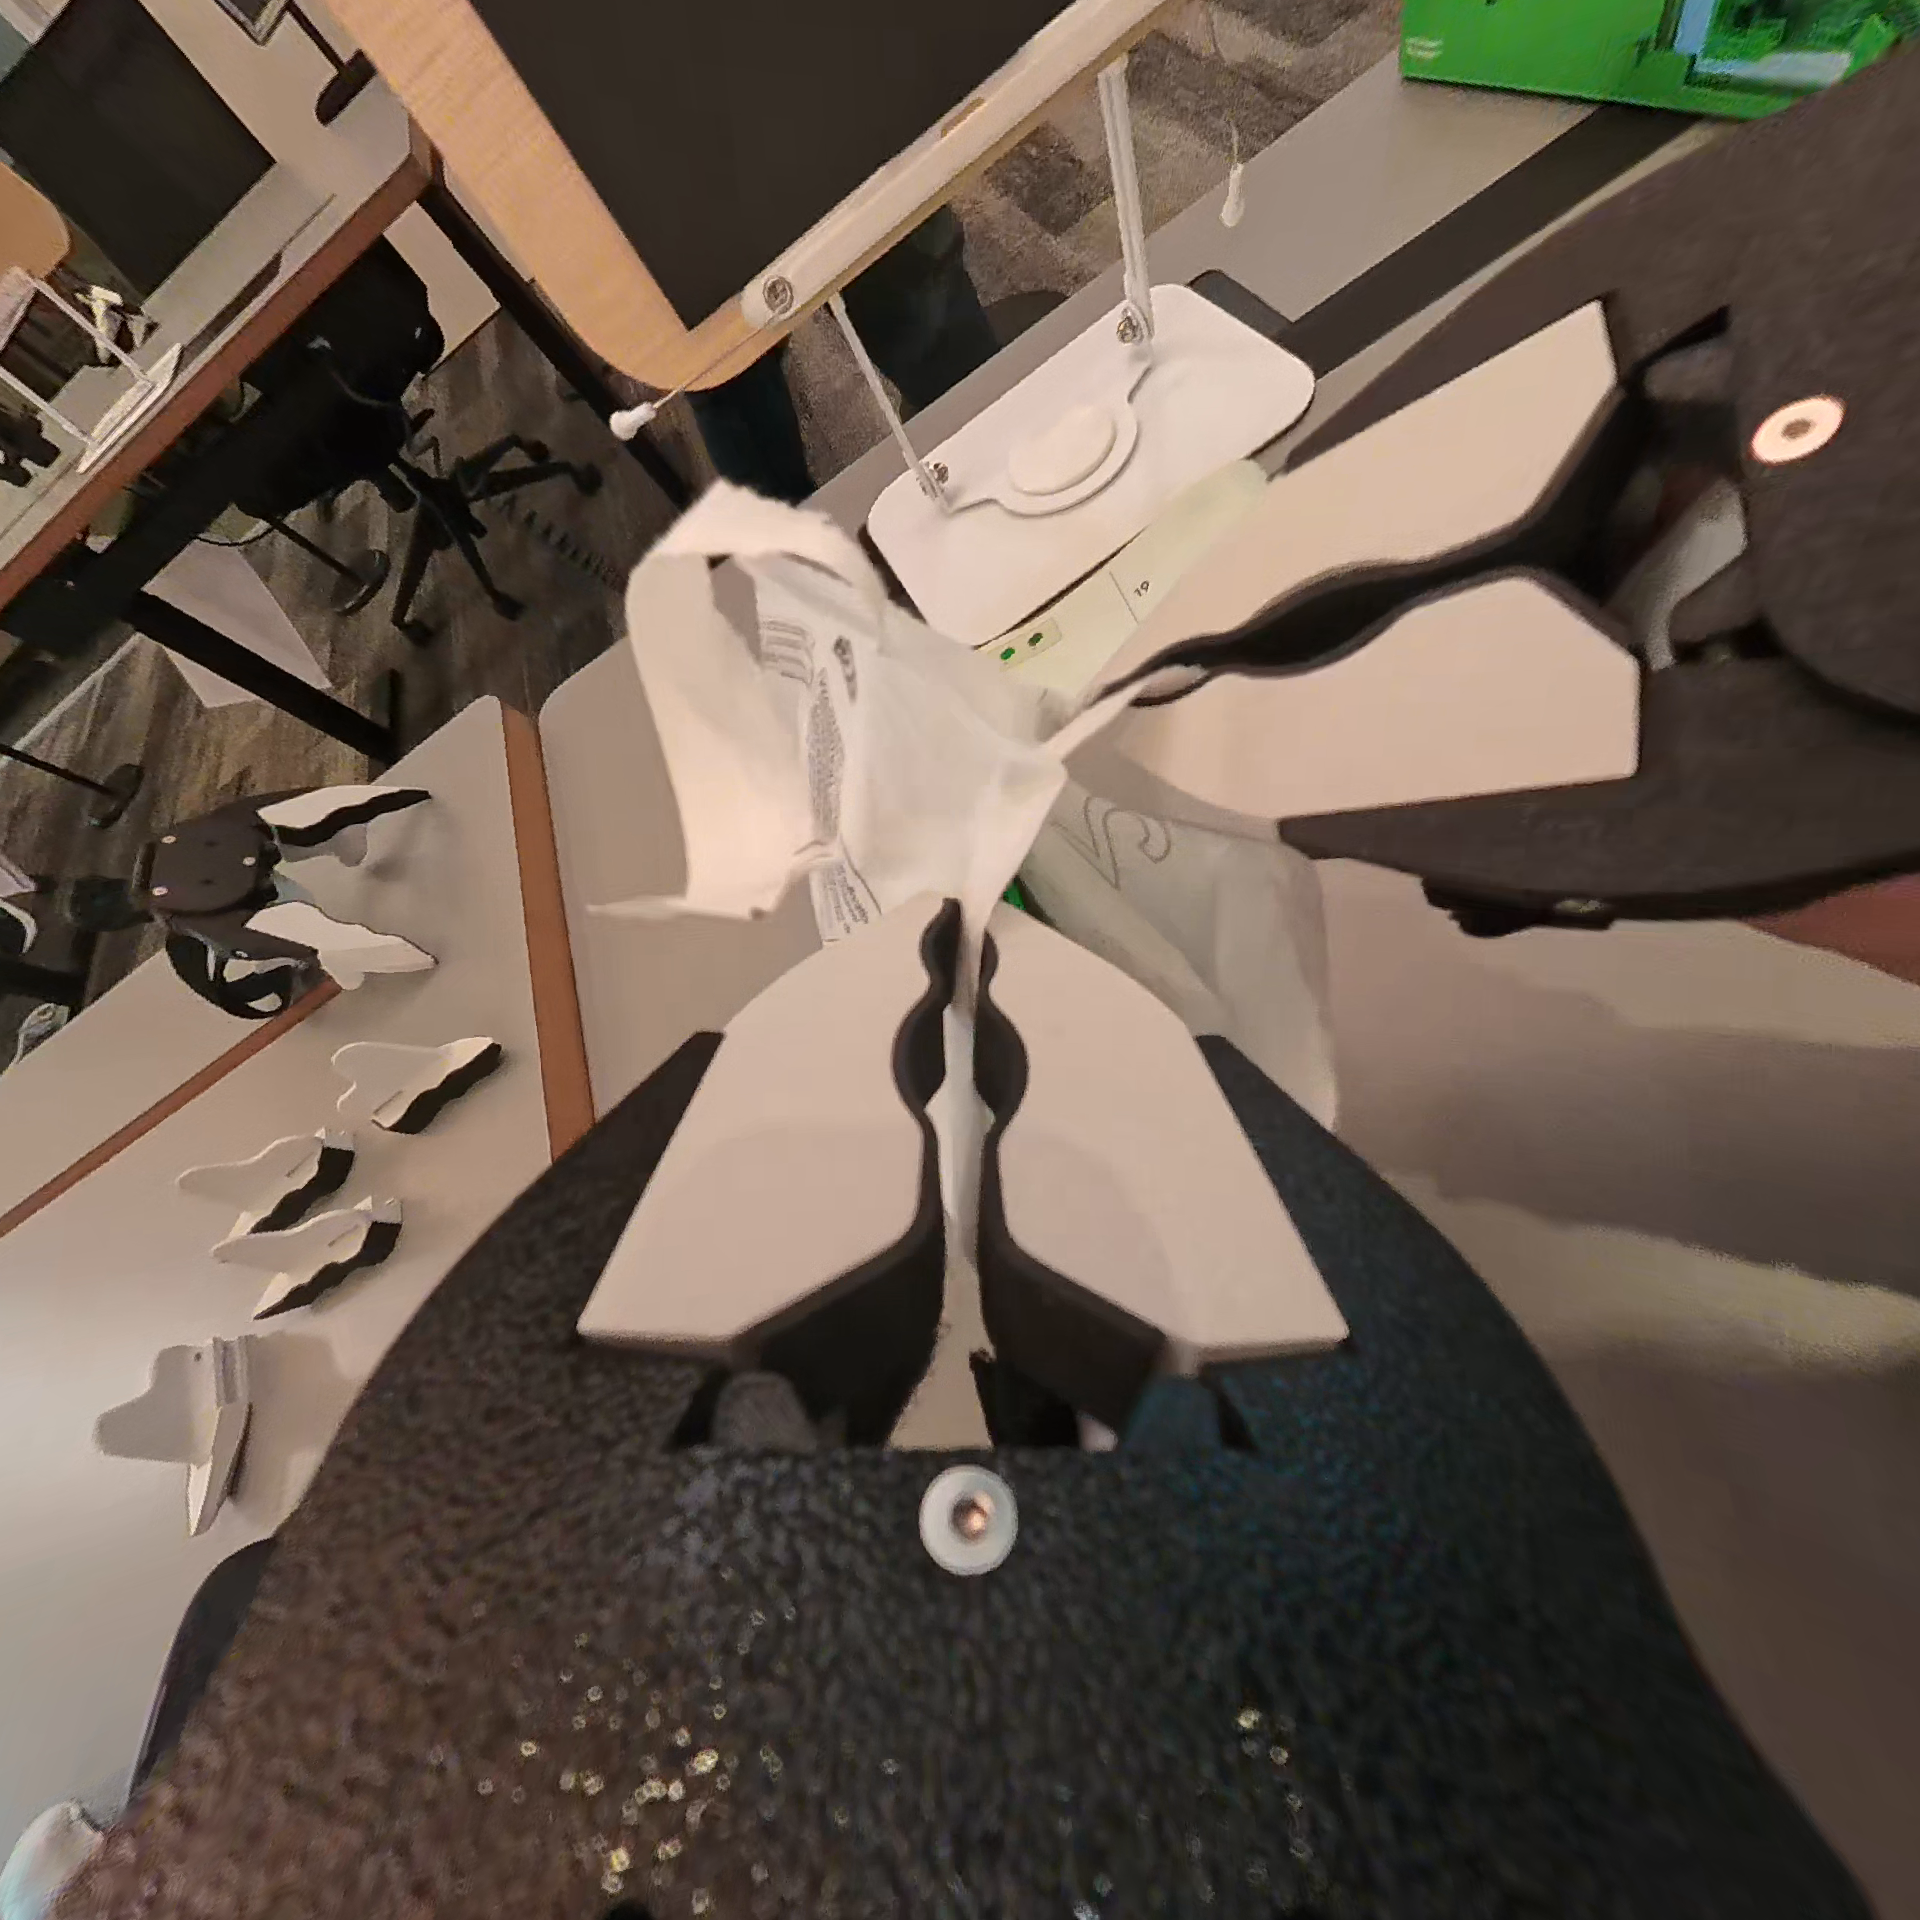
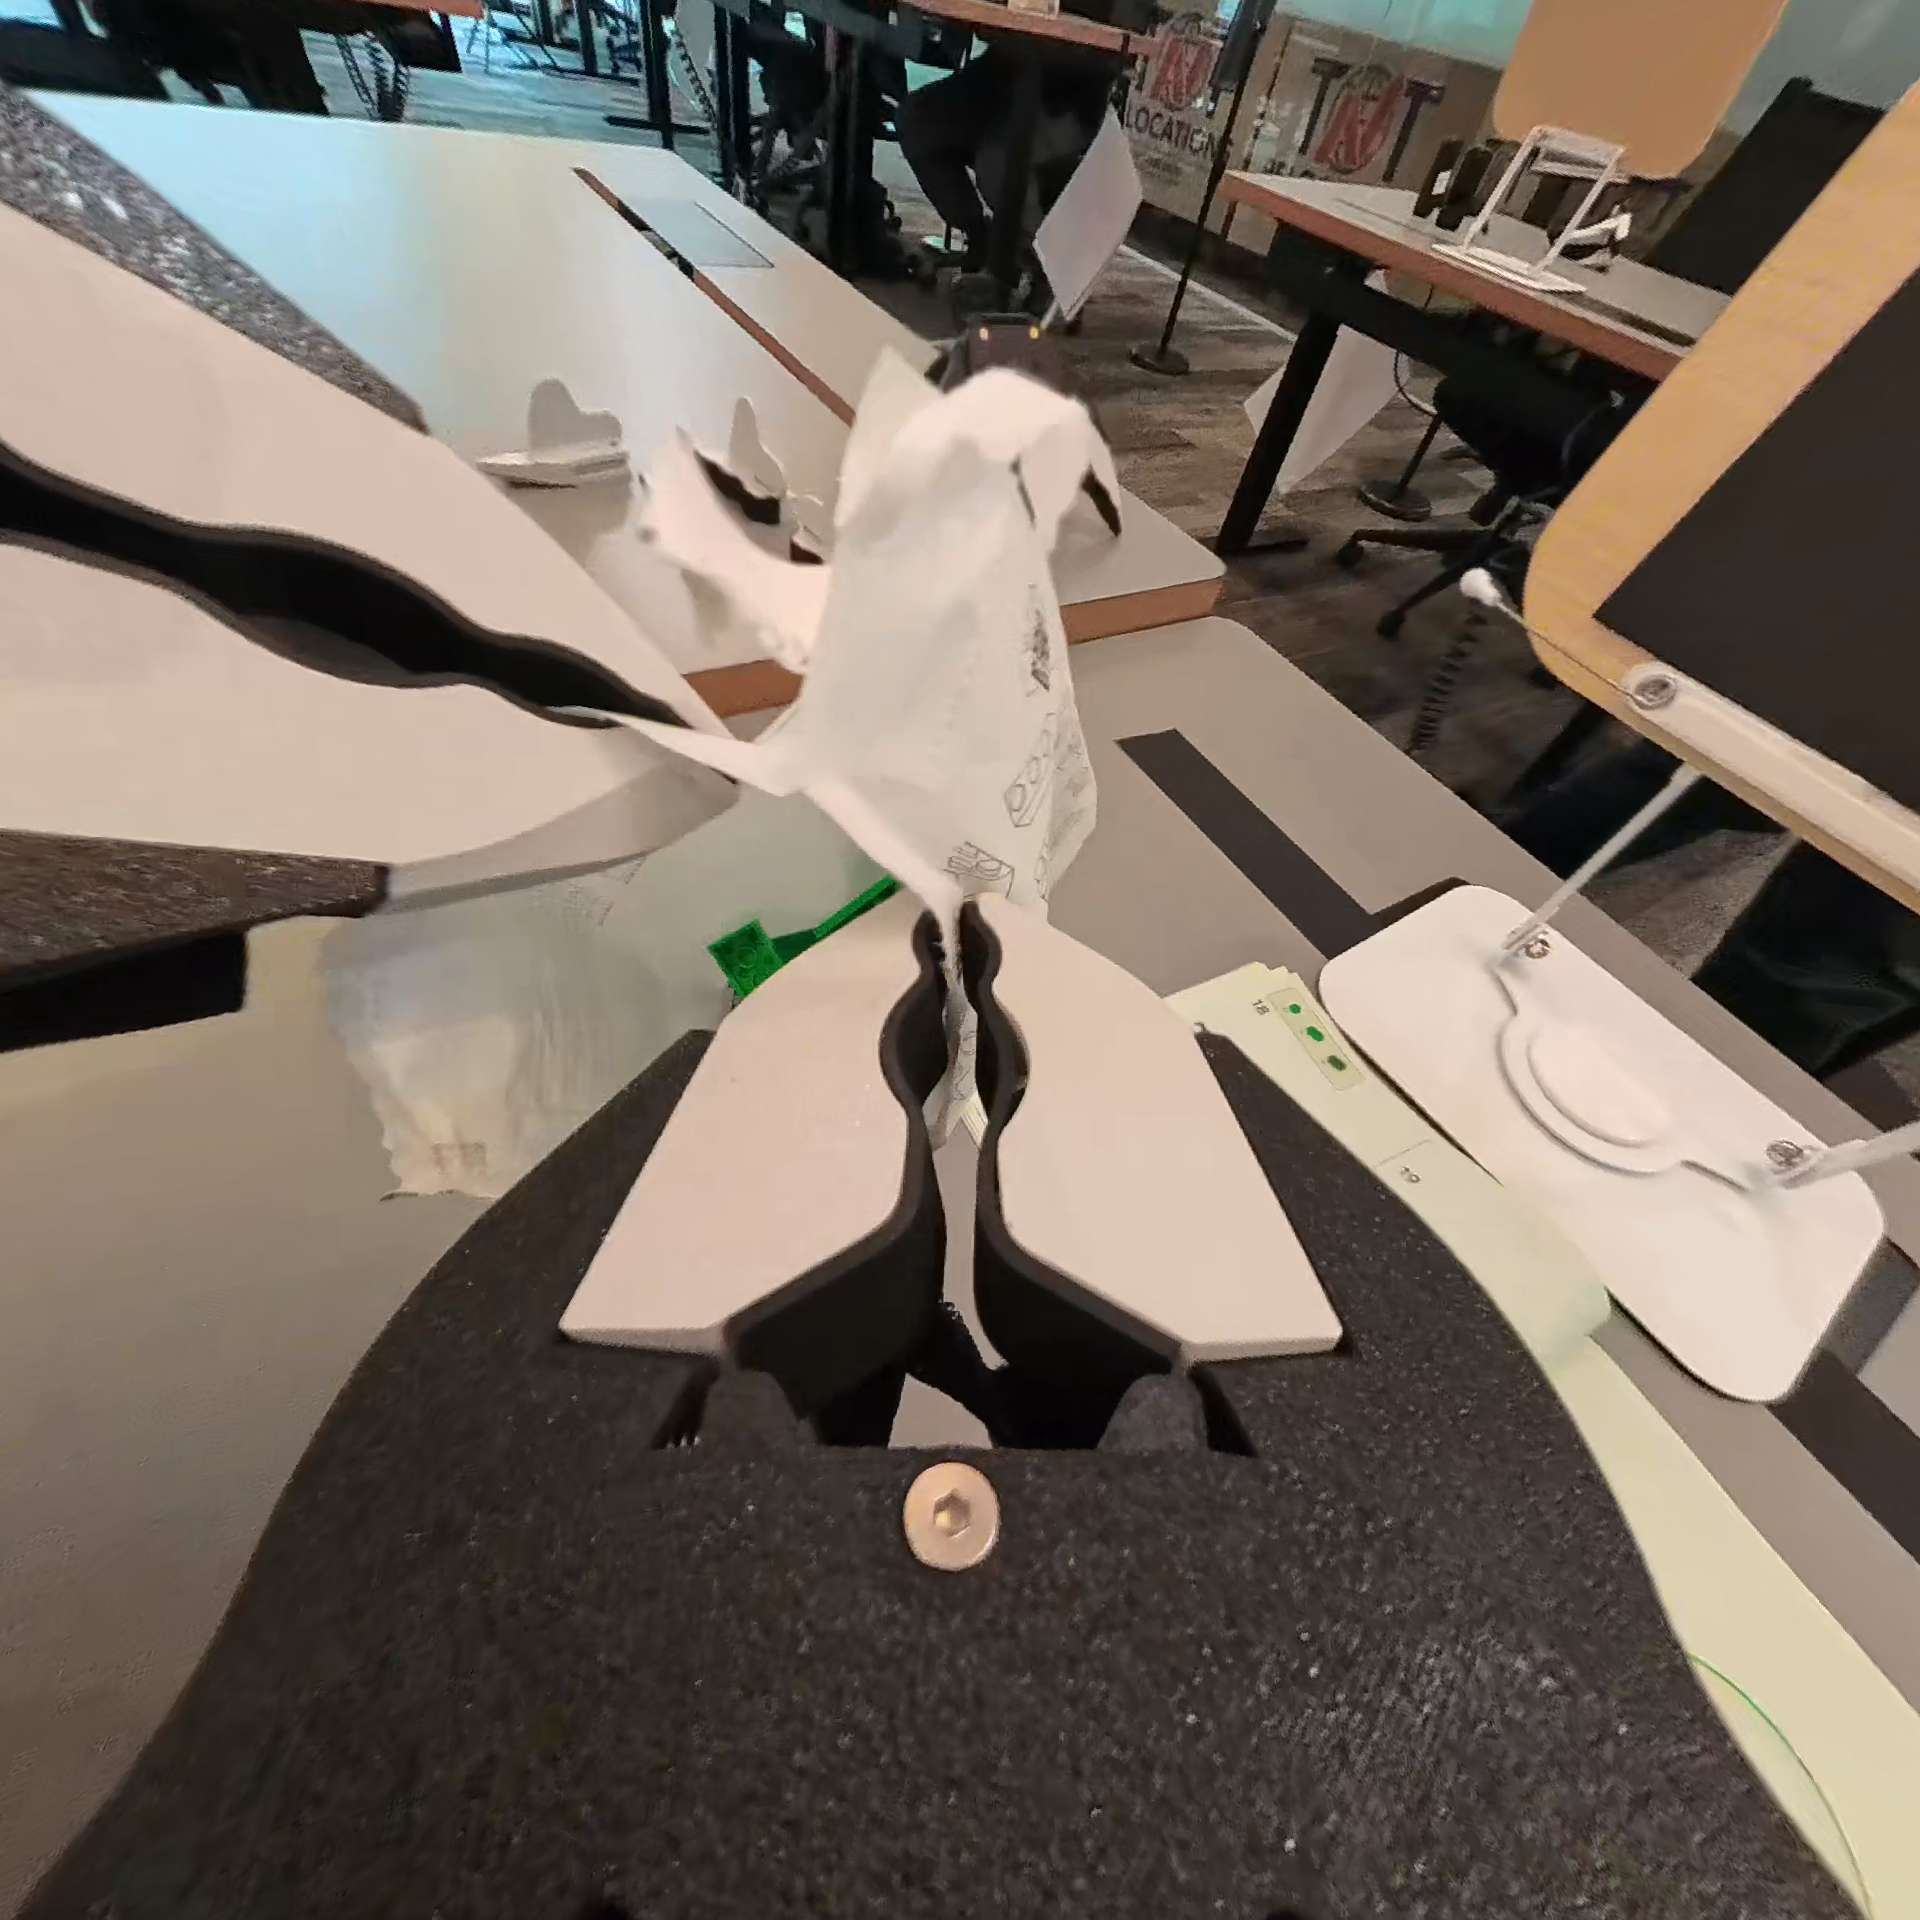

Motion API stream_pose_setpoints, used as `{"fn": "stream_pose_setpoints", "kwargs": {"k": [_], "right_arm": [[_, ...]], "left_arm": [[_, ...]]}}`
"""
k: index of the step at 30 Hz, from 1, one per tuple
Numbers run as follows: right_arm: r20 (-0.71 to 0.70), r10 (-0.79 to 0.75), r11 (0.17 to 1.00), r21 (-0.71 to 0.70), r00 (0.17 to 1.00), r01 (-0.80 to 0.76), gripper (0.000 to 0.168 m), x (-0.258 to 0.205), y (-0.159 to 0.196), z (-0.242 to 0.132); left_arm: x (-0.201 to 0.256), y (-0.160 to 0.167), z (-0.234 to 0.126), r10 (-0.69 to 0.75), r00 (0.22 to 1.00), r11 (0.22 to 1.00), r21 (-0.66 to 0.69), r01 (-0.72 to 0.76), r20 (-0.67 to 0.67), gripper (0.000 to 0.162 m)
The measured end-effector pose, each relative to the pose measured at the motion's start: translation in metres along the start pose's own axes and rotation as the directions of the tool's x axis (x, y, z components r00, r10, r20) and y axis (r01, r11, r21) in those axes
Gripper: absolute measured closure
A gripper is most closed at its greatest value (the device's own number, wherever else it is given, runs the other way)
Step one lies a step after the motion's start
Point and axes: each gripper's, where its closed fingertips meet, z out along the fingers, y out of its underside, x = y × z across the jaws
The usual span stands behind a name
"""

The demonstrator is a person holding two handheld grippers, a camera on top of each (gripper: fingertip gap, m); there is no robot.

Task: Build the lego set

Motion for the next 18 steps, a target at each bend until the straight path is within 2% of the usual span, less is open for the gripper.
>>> {"fn": "stream_pose_setpoints", "kwargs": {"k": [5, 7, 18], "right_arm": [[-0.046, 0.037, 0.999, -0.012, 0.998, -0.037, 0.168, 0.024, 0.009, -0.002], [-0.016, 0.088, 0.996, -0.018, 0.996, -0.089, 0.168, 0.029, 0.013, -0.002], [0.007, 0.112, 0.993, -0.035, 0.994, -0.112, 0.168, 0.034, 0.023, 0.004]], "left_arm": [[-0.023, 0.013, -0.005, -0.047, 0.998, 0.999, -0.015, 0.048, 0.053, 0.162], [-0.028, 0.017, -0.007, -0.091, 0.995, 0.996, -0.007, 0.091, 0.031, 0.162], [-0.028, 0.025, -0.002, -0.087, 0.996, 0.996, -0.03, 0.087, 0.018, 0.162]]}}
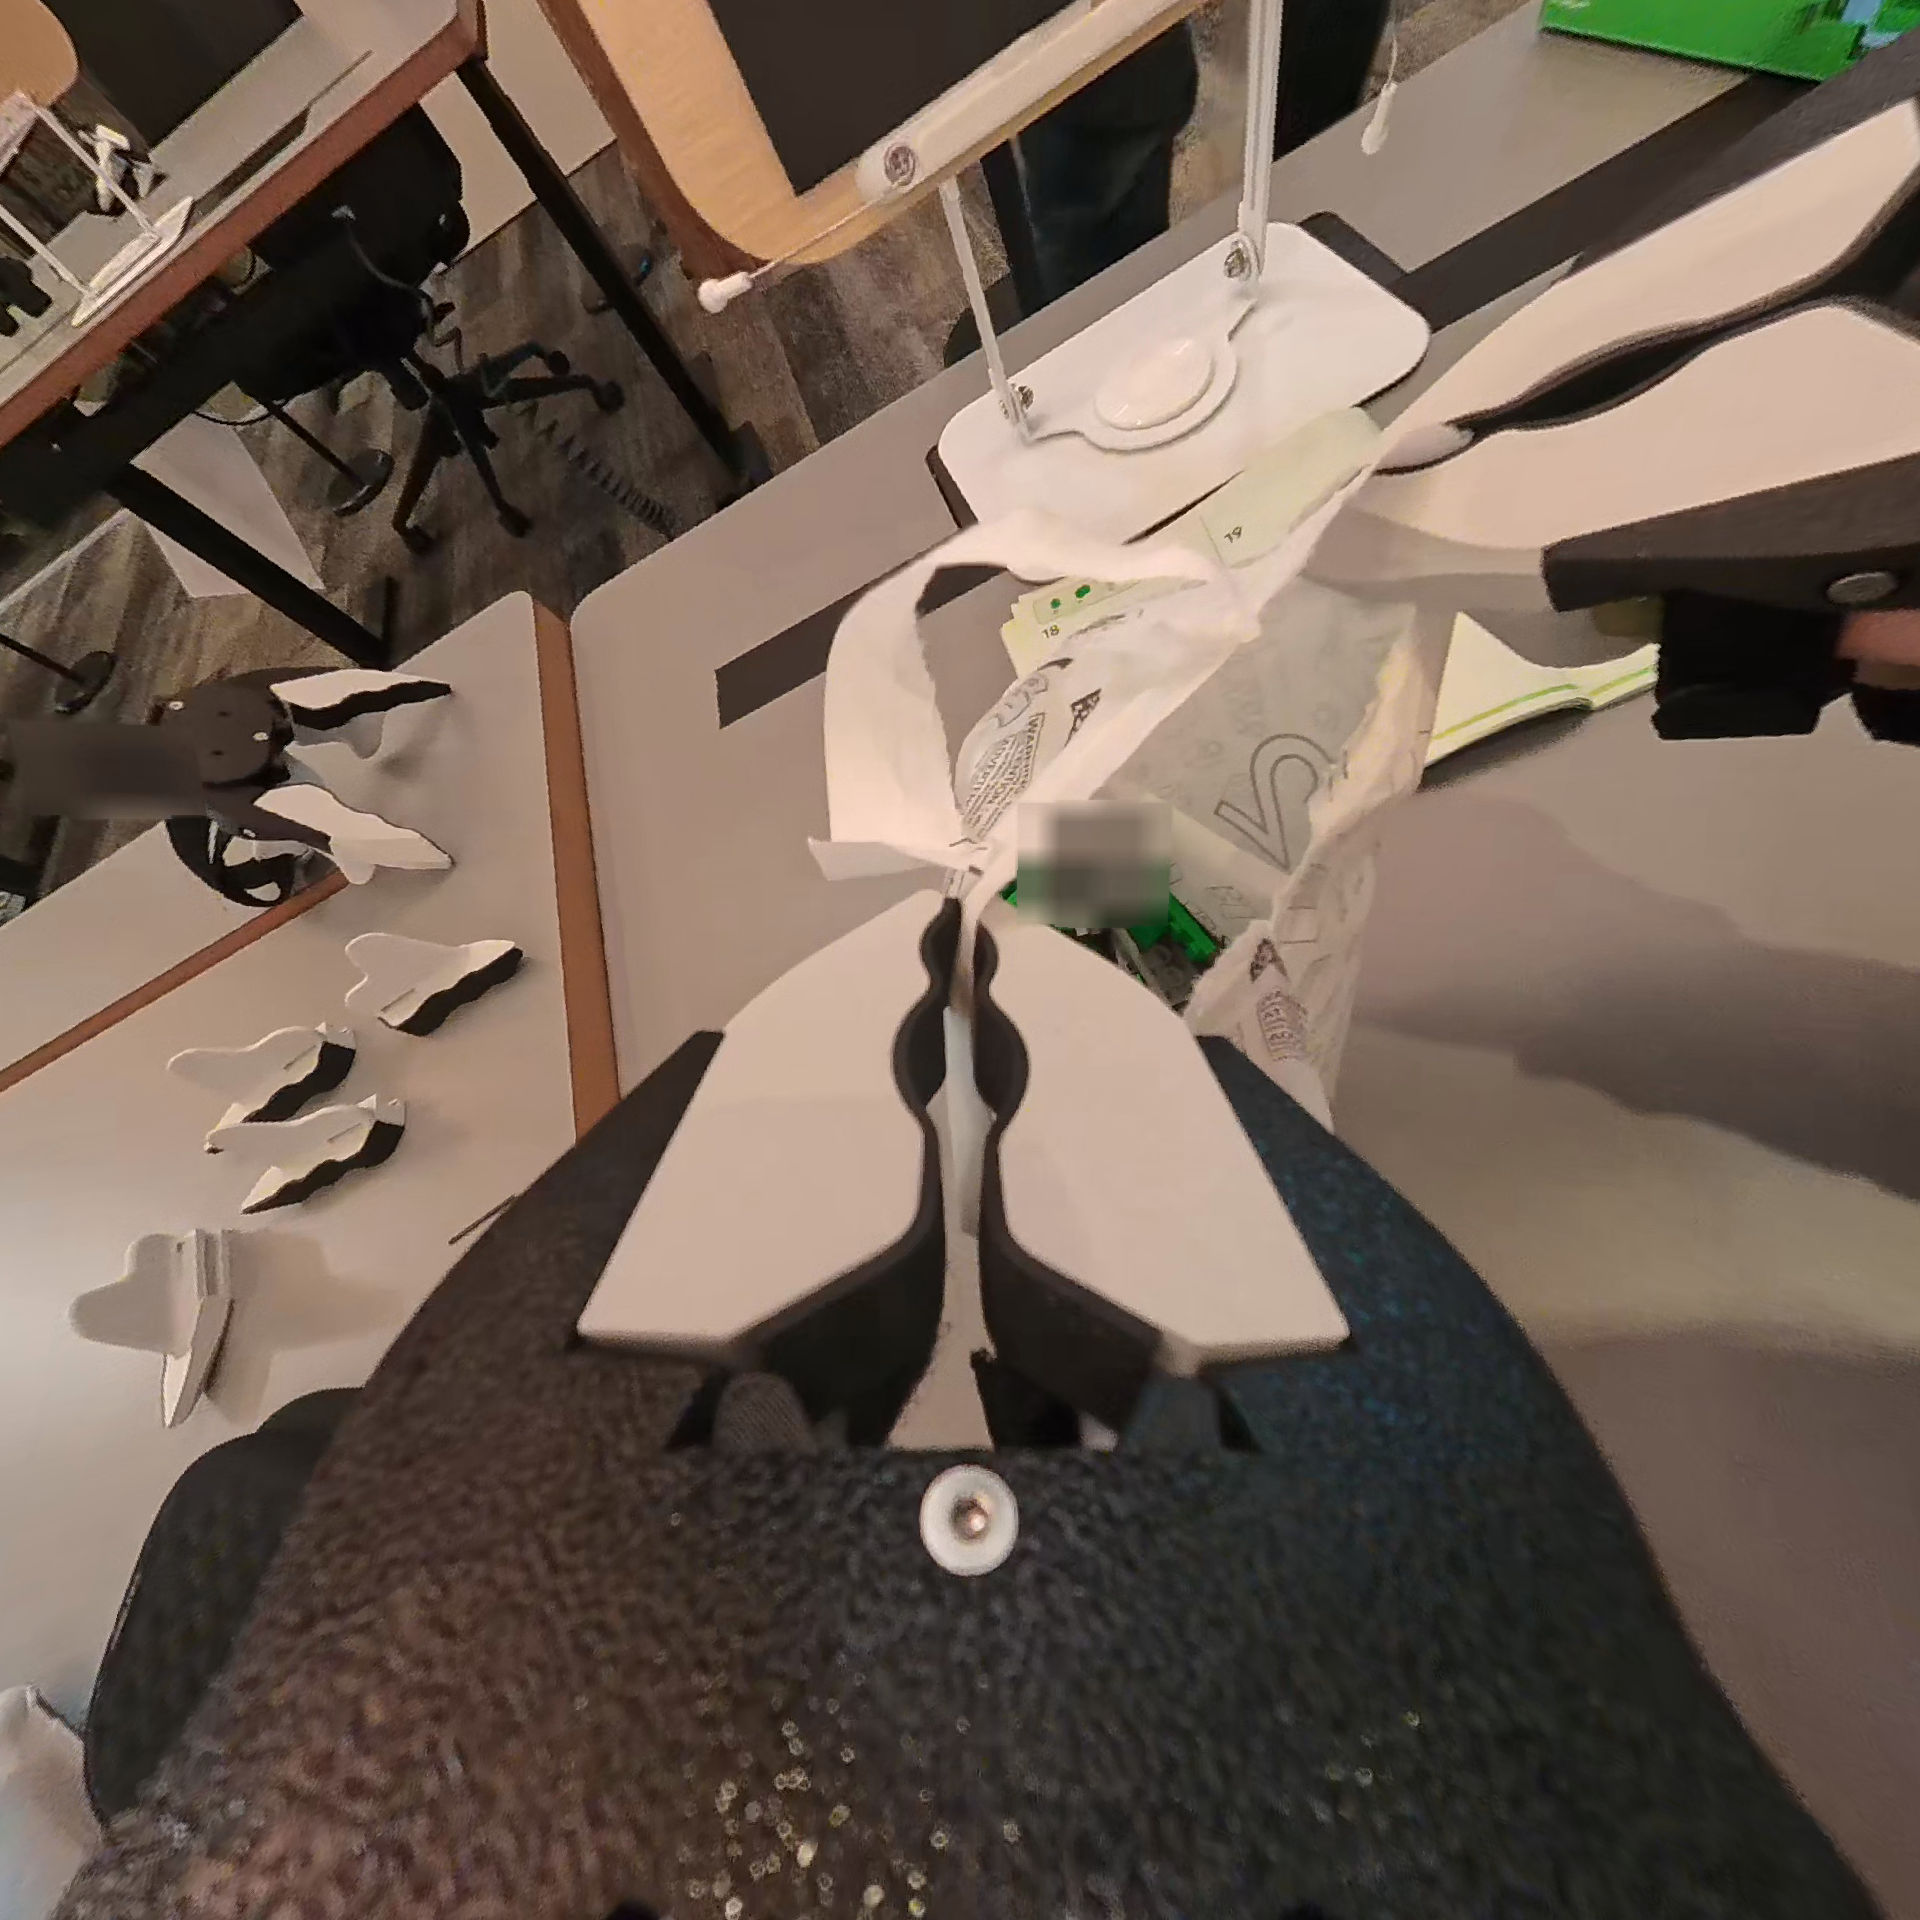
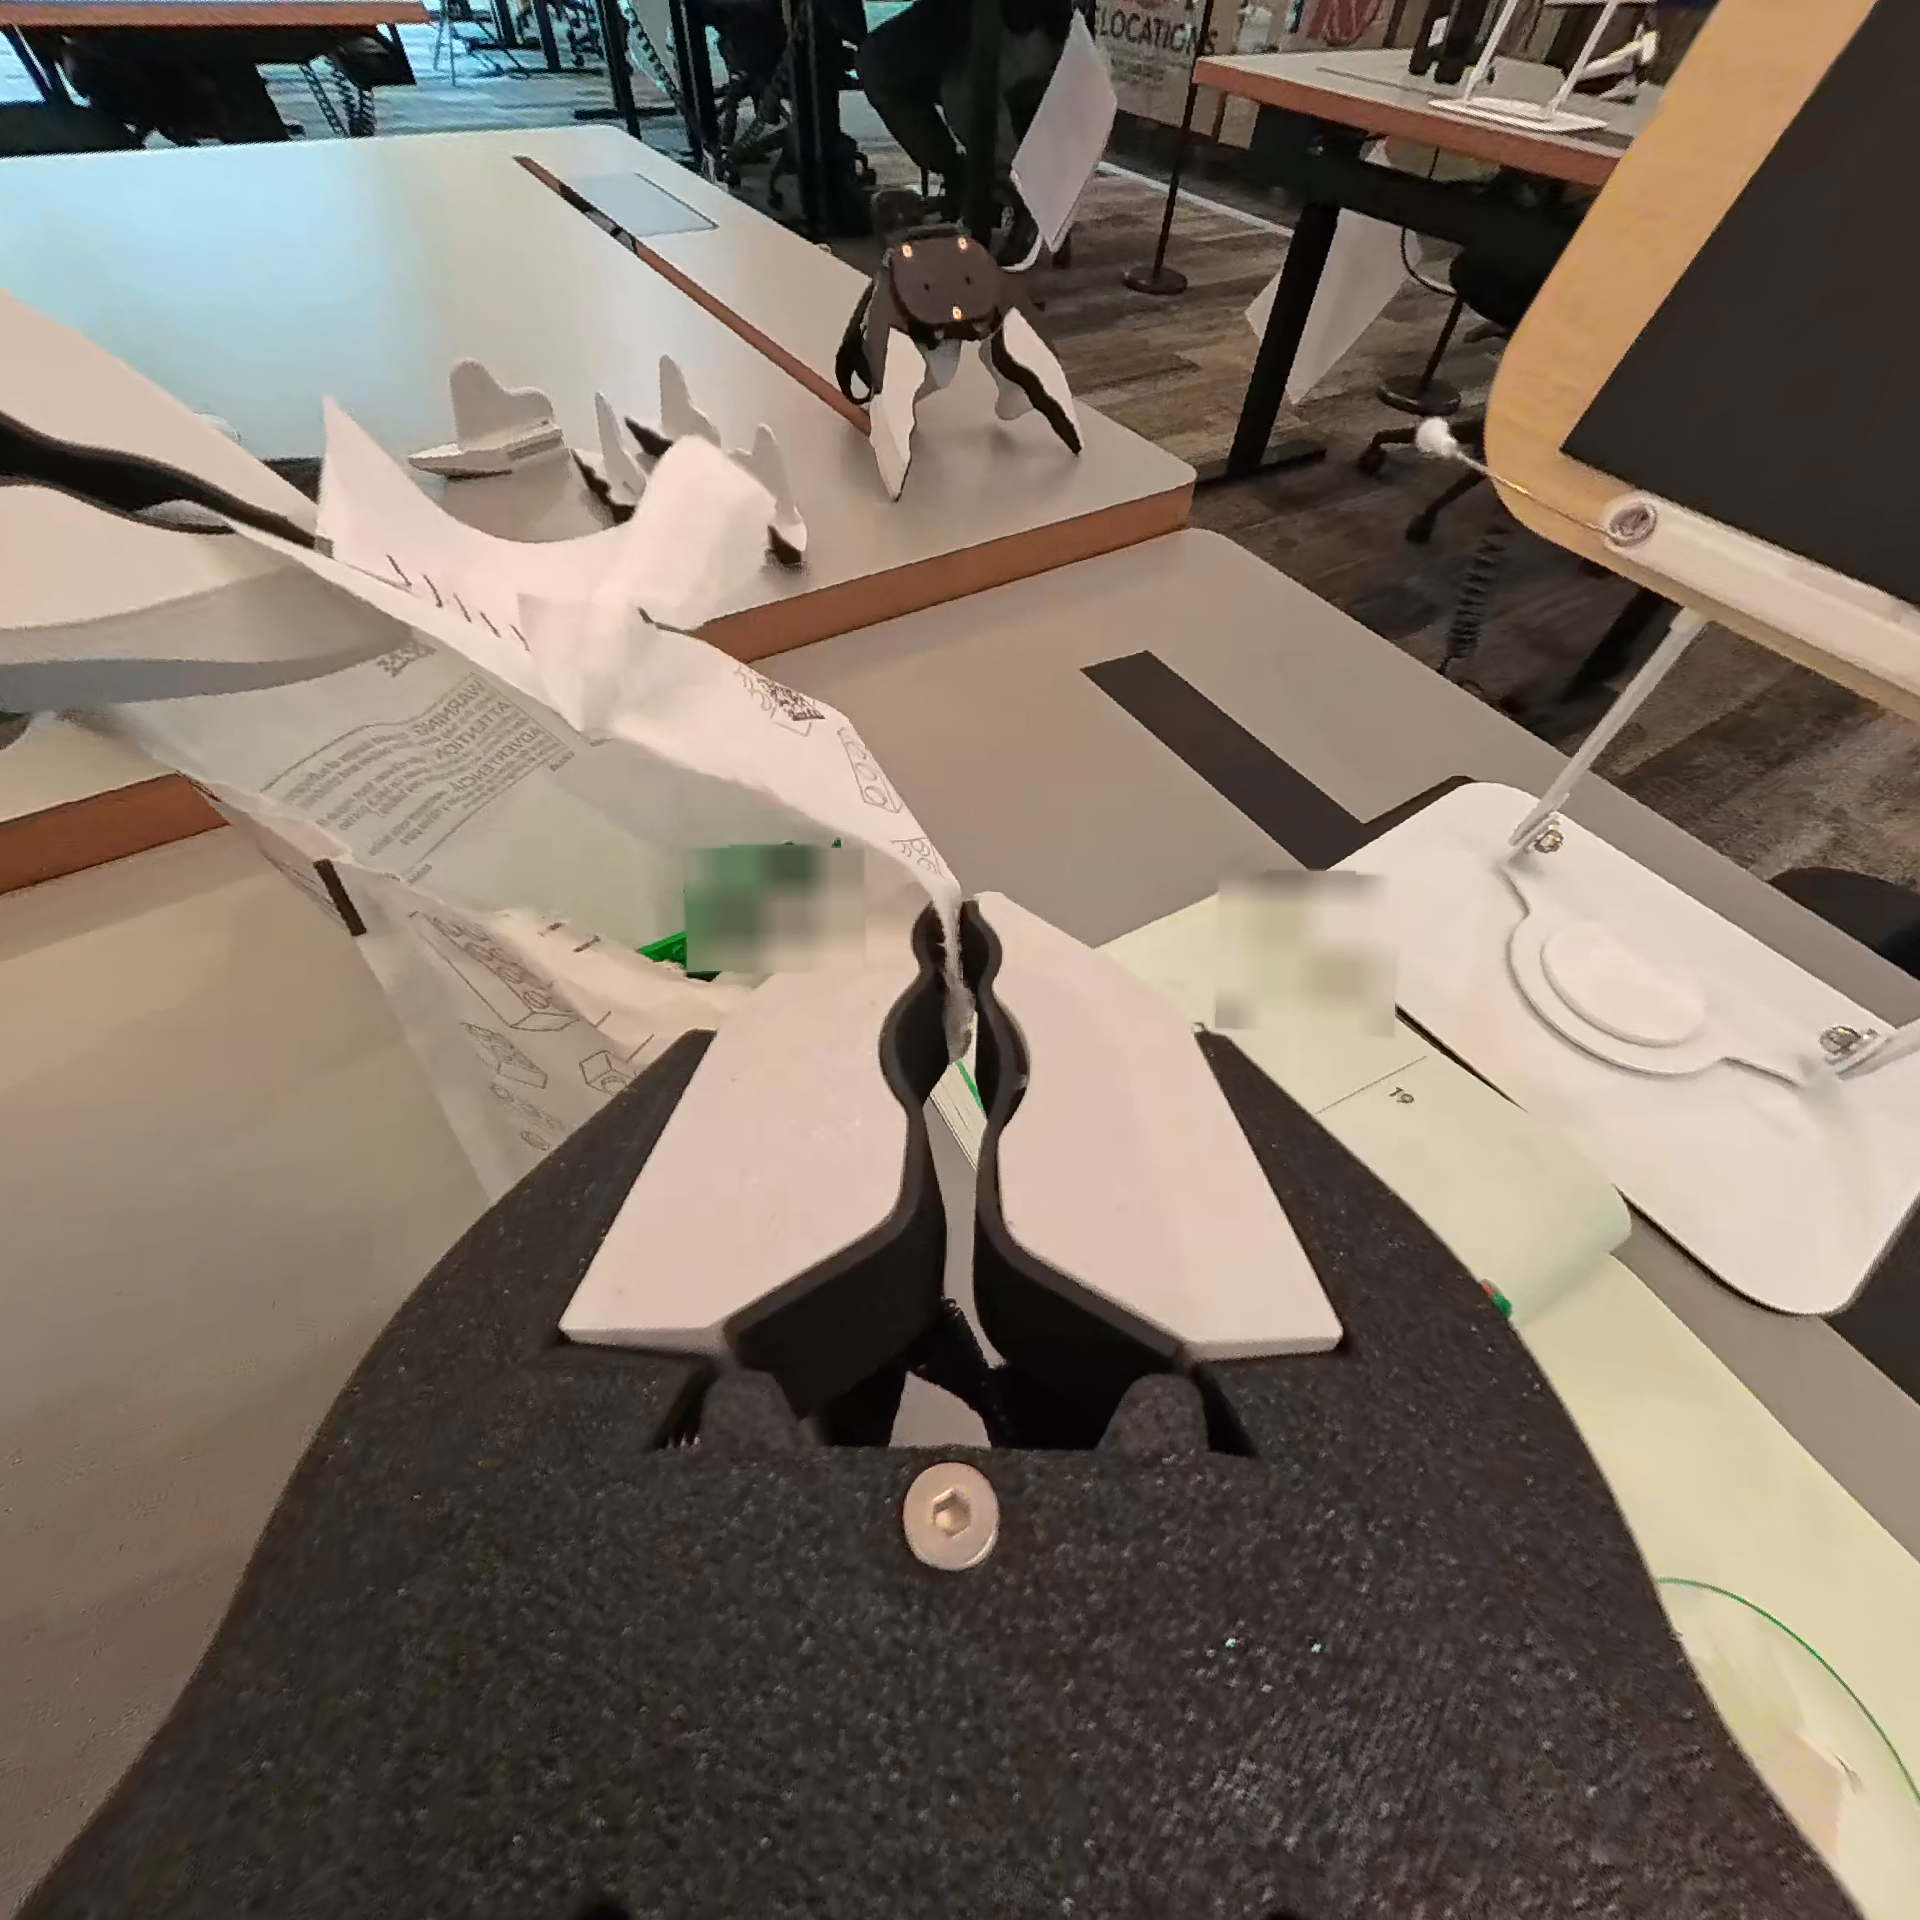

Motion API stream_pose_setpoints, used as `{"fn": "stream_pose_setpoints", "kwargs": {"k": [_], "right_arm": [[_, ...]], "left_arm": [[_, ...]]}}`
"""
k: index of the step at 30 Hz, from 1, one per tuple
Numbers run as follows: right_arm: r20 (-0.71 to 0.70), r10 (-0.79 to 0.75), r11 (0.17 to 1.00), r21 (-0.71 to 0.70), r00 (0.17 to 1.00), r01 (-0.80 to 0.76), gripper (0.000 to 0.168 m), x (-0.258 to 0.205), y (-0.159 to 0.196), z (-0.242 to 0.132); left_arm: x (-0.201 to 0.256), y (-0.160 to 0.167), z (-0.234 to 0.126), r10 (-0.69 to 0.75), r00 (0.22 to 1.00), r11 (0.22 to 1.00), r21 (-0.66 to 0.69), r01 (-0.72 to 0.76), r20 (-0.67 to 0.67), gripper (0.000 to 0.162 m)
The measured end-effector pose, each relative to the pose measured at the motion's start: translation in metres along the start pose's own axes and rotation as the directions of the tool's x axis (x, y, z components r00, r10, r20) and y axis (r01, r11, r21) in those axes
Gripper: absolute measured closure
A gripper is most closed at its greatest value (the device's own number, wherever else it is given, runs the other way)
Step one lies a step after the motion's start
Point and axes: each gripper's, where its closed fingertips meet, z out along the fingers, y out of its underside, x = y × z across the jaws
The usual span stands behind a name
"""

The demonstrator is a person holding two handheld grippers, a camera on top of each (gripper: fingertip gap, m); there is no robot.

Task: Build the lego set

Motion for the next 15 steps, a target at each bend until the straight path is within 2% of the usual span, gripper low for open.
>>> {"fn": "stream_pose_setpoints", "kwargs": {"k": [5, 6, 8, 9, 11, 12, 13, 15], "right_arm": [[0.006, 0.011, 1.0, 0.005, 1.0, -0.011, 0.168, 0.004, 0.001, 0.0], [0.026, -0.003, 1.0, 0.016, 1.0, 0.003, 0.168, 0.001, -0.001, 0.0], [0.15, -0.042, 0.994, 0.107, 0.988, 0.026, 0.168, -0.013, -0.01, -0.004], [0.229, -0.023, 0.987, 0.161, 0.973, -0.015, 0.159, -0.021, -0.017, -0.011], [0.368, 0.033, 0.964, 0.234, 0.929, -0.127, 0.117, -0.026, -0.032, -0.025], [0.421, 0.062, 0.953, 0.244, 0.905, -0.179, 0.104, -0.024, -0.035, -0.03], [0.474, 0.09, 0.942, 0.246, 0.876, -0.23, 0.096, -0.022, -0.035, -0.034], [0.524, 0.143, 0.911, 0.263, 0.84, -0.319, 0.09, -0.009, -0.034, -0.035]], "left_arm": [[-0.001, -0.003, 0.002, 0.02, 1.0, 1.0, 0.007, -0.02, -0.007, 0.162], [-0.004, -0.005, 0.0, 0.037, 0.999, 0.999, 0.013, -0.037, 0.001, 0.162], [-0.011, -0.01, -0.006, 0.035, 0.999, 0.998, 0.052, -0.034, -0.009, 0.162], [-0.015, -0.013, -0.01, 0.013, 0.999, 0.997, 0.072, -0.011, -0.03, 0.162], [-0.027, -0.017, -0.018, -0.027, 0.998, 0.995, 0.09, 0.032, -0.053, 0.162], [-0.033, -0.018, -0.023, -0.046, 0.997, 0.994, 0.094, 0.053, -0.068, 0.162], [-0.04, -0.019, -0.027, -0.054, 0.996, 0.994, 0.094, 0.061, -0.072, 0.162], [-0.054, -0.023, -0.037, -0.048, 0.997, 0.994, 0.092, 0.053, -0.06, 0.162]]}}
